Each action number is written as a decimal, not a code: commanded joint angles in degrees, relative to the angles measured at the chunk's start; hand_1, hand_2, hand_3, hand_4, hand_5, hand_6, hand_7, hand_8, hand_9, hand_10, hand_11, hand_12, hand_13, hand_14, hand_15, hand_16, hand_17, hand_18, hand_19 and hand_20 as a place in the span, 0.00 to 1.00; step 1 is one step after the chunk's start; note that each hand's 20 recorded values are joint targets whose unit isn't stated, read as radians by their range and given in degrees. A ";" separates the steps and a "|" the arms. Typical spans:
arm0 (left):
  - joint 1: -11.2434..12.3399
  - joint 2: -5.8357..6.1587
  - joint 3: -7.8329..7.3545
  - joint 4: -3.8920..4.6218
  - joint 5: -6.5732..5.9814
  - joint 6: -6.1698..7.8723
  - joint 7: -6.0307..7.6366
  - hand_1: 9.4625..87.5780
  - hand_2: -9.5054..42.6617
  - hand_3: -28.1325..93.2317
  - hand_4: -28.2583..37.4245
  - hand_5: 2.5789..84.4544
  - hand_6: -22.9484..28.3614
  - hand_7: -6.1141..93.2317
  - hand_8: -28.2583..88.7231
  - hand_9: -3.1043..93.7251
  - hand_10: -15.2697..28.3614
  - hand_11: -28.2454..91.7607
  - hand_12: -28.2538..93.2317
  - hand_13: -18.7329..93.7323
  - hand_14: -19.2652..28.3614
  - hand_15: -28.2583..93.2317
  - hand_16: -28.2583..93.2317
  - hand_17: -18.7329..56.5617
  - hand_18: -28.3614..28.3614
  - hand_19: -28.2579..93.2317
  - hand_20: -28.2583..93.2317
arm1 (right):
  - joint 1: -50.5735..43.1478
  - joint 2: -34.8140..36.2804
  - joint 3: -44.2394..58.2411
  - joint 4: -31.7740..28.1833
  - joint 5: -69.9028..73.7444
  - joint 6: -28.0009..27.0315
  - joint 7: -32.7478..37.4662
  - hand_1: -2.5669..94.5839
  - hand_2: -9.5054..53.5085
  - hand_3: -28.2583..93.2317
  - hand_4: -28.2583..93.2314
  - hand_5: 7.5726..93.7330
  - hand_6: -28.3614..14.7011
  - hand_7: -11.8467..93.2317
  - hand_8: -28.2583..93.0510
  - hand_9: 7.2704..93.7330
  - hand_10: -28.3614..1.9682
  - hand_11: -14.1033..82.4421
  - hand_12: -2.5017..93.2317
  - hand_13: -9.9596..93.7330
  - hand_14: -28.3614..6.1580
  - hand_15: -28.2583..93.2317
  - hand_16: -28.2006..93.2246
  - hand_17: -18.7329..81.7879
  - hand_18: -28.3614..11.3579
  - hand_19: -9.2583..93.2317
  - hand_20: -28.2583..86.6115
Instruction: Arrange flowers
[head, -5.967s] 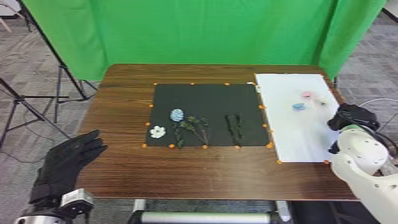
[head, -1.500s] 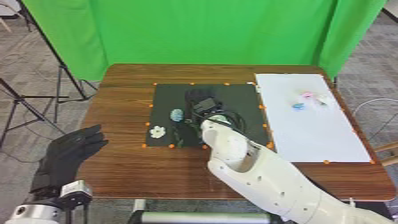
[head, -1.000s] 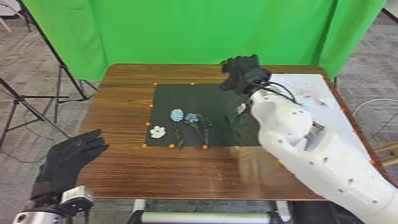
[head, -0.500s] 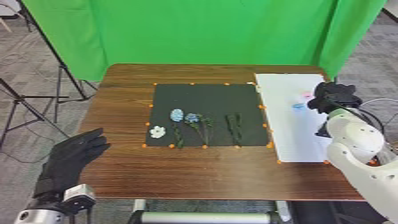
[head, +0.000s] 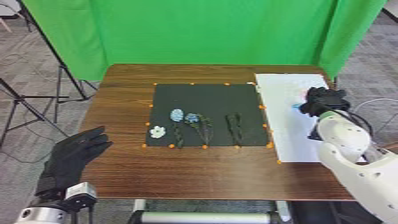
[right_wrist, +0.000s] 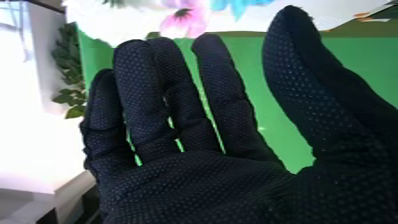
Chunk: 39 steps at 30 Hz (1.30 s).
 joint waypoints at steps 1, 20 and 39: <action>-0.18 -0.36 0.31 0.30 0.19 -0.59 -0.18 0.23 0.30 0.92 0.23 0.53 0.72 0.21 0.17 0.43 0.86 0.54 0.31 0.42 1.00 0.73 0.13 0.12 0.87 0.70 0.33 | 1.81 -2.52 -1.64 2.06 -1.14 -1.54 0.16 0.37 0.00 0.97 0.00 0.48 0.54 0.31 0.11 0.47 0.37 0.39 0.20 0.44 0.25 0.86 0.34 0.29 0.07 0.81 0.62; -0.13 0.40 0.65 0.53 -0.34 -0.14 1.08 0.23 0.30 0.92 0.23 0.53 0.72 0.21 0.17 0.43 0.86 0.54 0.31 0.42 1.00 0.73 0.13 0.12 0.87 0.70 0.33 | 5.26 -5.52 -4.29 6.77 -3.53 -3.44 -0.83 0.38 0.00 0.96 0.00 0.51 0.59 0.32 0.11 0.50 0.42 0.40 0.20 0.45 0.25 0.86 0.34 0.29 0.07 0.81 0.62; 0.46 0.41 0.65 0.37 -0.53 0.09 1.44 0.23 0.30 0.92 0.23 0.54 0.72 0.21 0.17 0.43 0.86 0.54 0.31 0.42 1.00 0.73 0.13 0.12 0.88 0.70 0.33 | 6.35 -4.22 -7.59 8.05 -8.01 4.15 2.33 0.60 0.00 0.86 0.00 0.83 0.69 0.37 0.23 0.95 0.73 0.30 0.44 0.72 0.67 0.78 0.52 0.40 0.09 0.87 0.61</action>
